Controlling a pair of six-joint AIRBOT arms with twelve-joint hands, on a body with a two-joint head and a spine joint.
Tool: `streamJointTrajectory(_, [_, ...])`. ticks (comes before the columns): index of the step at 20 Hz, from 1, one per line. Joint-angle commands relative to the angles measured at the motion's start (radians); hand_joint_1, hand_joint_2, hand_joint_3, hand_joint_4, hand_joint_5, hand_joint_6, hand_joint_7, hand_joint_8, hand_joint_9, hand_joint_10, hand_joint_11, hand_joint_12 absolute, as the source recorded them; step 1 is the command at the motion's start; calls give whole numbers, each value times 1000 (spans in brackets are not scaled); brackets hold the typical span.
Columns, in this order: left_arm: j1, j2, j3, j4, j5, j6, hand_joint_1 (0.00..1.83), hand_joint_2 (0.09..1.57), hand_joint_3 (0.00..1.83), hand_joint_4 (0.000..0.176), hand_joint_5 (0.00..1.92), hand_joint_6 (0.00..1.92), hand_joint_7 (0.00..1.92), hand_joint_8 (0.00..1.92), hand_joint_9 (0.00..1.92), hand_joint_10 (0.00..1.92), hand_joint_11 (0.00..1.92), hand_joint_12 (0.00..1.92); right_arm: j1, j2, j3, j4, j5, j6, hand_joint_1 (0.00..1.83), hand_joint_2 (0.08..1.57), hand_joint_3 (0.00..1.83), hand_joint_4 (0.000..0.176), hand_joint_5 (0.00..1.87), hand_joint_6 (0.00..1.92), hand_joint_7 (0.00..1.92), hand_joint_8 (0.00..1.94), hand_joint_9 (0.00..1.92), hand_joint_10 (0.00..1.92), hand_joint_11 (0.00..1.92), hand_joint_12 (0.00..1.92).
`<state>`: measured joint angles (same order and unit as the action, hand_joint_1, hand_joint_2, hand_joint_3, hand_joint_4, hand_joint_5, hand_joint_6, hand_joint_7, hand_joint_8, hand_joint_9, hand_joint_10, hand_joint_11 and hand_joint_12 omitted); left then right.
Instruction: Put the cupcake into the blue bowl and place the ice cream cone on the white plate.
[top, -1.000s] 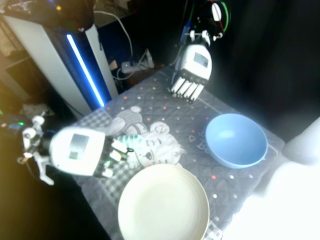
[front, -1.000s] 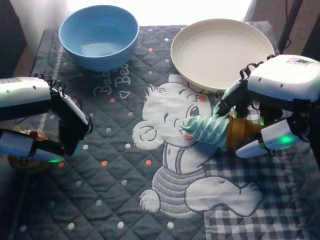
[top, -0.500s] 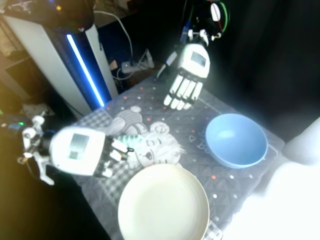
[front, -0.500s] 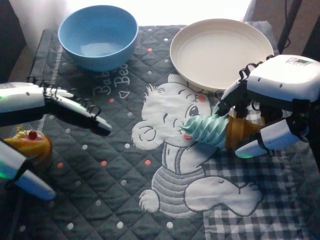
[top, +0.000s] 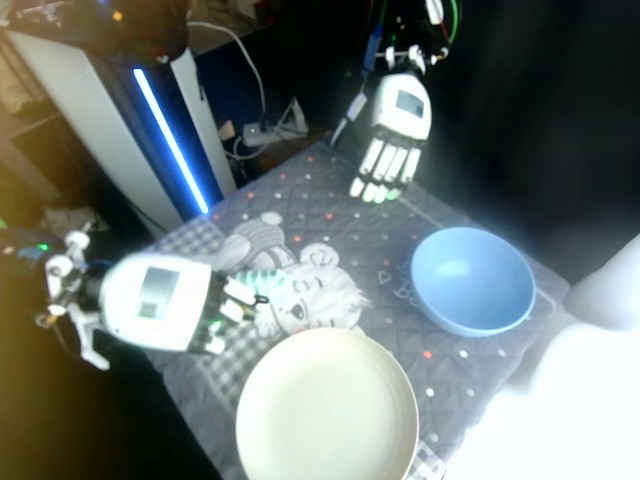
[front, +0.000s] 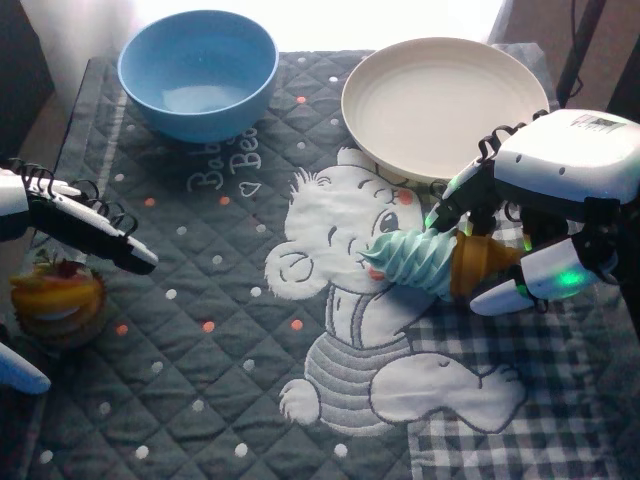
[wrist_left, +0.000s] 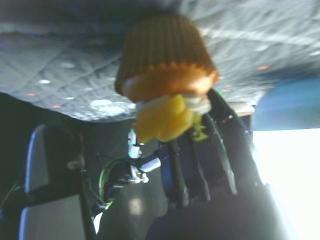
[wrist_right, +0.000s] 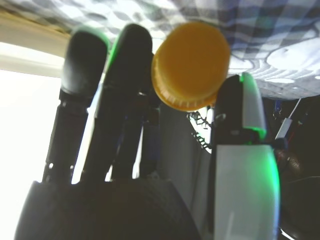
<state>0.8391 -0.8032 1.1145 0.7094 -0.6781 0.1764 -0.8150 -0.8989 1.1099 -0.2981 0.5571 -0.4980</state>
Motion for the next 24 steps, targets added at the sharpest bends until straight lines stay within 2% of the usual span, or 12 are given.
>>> streamJointTrajectory(1, [-6, 0, -2, -40, -79, -1, 1122, 759, 0, 0, 683, 1, 652, 6, 649, 10, 269, 945, 4, 0, 3, 27, 105, -1, 1293, 1057, 0, 0, 969, 844, 1269, 659, 1618, 78, 1268, 1045])
streamJointTrajectory(5, [5, 3, 3, -50, -58, 12, 1226, 767, 4, 0, 729, 10, 702, 11, 719, 23, 377, 919, 4, 0, 3, 28, 107, -1, 1289, 1070, 0, 0, 937, 880, 1233, 735, 1626, 80, 1265, 1068])
streamJointTrajectory(8, [8, 3, 4, -57, -46, 25, 1436, 878, 2, 0, 971, 12, 928, 15, 1018, 55, 675, 943, 4, 0, 3, 30, 109, -1, 1290, 1066, 0, 0, 956, 831, 1235, 748, 1658, 95, 1307, 1076])
streamJointTrajectory(9, [8, 3, 3, -60, -37, 39, 1394, 1027, 7, 0, 1109, 600, 974, 570, 1012, 848, 812, 987, 4, 0, 3, 30, 110, -1, 1289, 1069, 1, 0, 953, 827, 1224, 772, 1657, 99, 1301, 1081])
streamJointTrajectory(10, [8, 3, 2, -67, -26, 57, 1378, 1091, 0, 0, 1094, 821, 920, 760, 921, 1135, 851, 1042, 4, 0, 3, 30, 110, -1, 1289, 1069, 0, 0, 959, 825, 1220, 777, 1649, 97, 1297, 1084])
streamJointTrajectory(11, [8, 3, 3, -71, -15, 66, 1371, 1110, 1, 0, 1088, 897, 927, 776, 832, 1253, 784, 1148, 4, 0, 3, 30, 110, -1, 1290, 1065, 0, 0, 962, 833, 1238, 736, 1645, 97, 1287, 1076])
streamJointTrajectory(14, [8, 1, 10, -78, -3, 73, 1374, 1102, 0, 0, 1078, 957, 1030, 668, 808, 1230, 668, 1181, 4, 0, 3, 32, 113, -1, 1284, 1085, 1, 0, 931, 839, 1177, 872, 1641, 111, 1256, 1087])
streamJointTrajectory(17, [1, -5, 14, -85, 0, 86, 1377, 1091, 0, 0, 1099, 904, 1046, 629, 841, 1224, 727, 1219, 4, 0, 3, 34, 115, -1, 1279, 1099, 0, 0, 927, 809, 1127, 983, 1609, 156, 1192, 1187])
streamJointTrajectory(19, [-4, -8, 17, -88, -3, 87, 1374, 1099, 0, 0, 1082, 919, 1014, 672, 839, 1248, 693, 1277, 4, 0, 4, 35, 118, -1, 1280, 1097, 3, 0, 929, 813, 1123, 992, 1440, 621, 1170, 1314])
streamJointTrajectory(20, [-8, -8, 19, -93, -9, 88, 1373, 1101, 0, 0, 1081, 920, 1004, 690, 833, 1253, 677, 1251, 4, 0, 4, 36, 122, -1, 1281, 1095, 0, 0, 926, 837, 1140, 948, 1402, 674, 1171, 1267])
streamJointTrajectory(22, [-19, -8, 22, -112, -31, 101, 1364, 1128, 1, 0, 1039, 993, 927, 809, 776, 1322, 648, 1263, 4, 0, 5, 39, 138, -1, 1285, 1083, 1, 0, 914, 918, 1193, 814, 1402, 567, 1188, 1123])
streamJointTrajectory(24, [-37, -8, 24, -134, -53, 118, 1360, 1141, 0, 0, 1001, 1050, 886, 874, 768, 1348, 633, 1334, 5, 0, 5, 46, 167, -1, 1280, 1092, 1, 0, 899, 931, 1170, 860, 1408, 542, 1203, 1126])
